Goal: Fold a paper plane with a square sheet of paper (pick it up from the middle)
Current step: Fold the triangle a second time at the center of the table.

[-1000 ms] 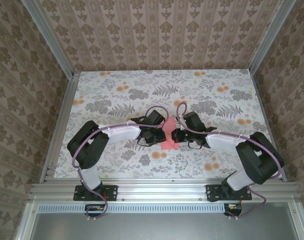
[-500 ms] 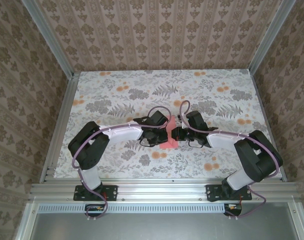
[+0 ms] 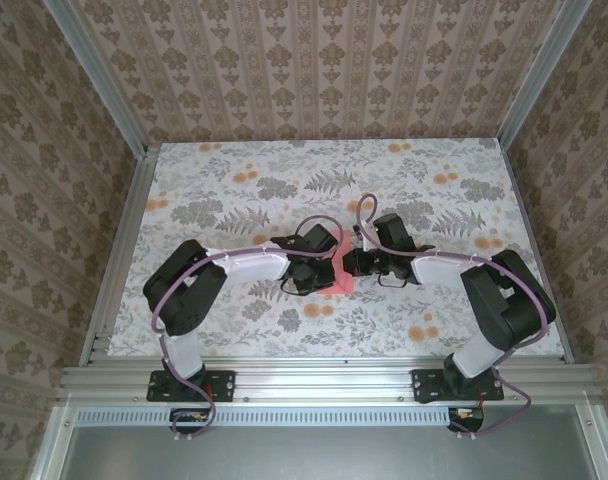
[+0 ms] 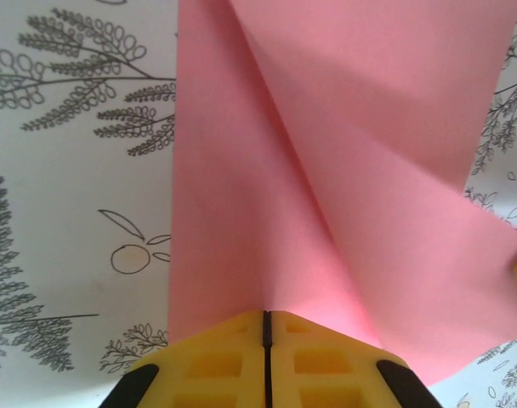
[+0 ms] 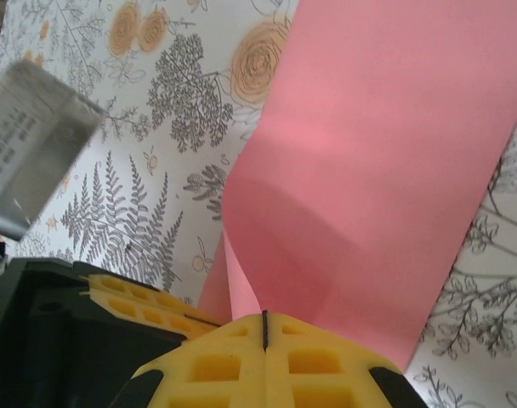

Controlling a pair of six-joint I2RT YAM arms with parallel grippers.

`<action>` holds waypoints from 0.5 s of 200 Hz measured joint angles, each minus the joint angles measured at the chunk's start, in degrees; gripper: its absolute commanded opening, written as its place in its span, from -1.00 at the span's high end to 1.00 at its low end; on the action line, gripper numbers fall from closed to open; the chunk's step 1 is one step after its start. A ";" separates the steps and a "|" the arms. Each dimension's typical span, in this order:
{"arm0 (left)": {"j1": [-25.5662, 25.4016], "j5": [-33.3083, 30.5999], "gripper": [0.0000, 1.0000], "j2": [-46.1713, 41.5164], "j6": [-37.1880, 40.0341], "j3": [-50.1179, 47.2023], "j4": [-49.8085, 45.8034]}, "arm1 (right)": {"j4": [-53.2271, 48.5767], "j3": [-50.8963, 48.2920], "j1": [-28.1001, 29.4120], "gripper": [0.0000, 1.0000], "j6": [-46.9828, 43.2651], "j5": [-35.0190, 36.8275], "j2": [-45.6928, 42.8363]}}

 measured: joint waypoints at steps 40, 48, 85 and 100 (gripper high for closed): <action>-0.28 -0.81 0.85 0.74 0.02 0.70 -1.38 | -3.30 3.43 -1.22 0.93 -3.43 -1.55 2.64; -0.28 -0.92 0.85 0.79 0.02 0.96 -1.77 | -3.98 4.07 -1.36 0.93 -4.20 -1.99 3.10; -0.37 -1.84 0.86 1.20 0.17 1.95 -3.50 | -6.36 7.34 -1.46 0.91 -7.56 -3.37 5.84; -0.39 -2.21 0.86 1.33 0.31 2.25 -4.09 | -6.86 8.33 -1.51 0.91 -8.83 -3.80 6.95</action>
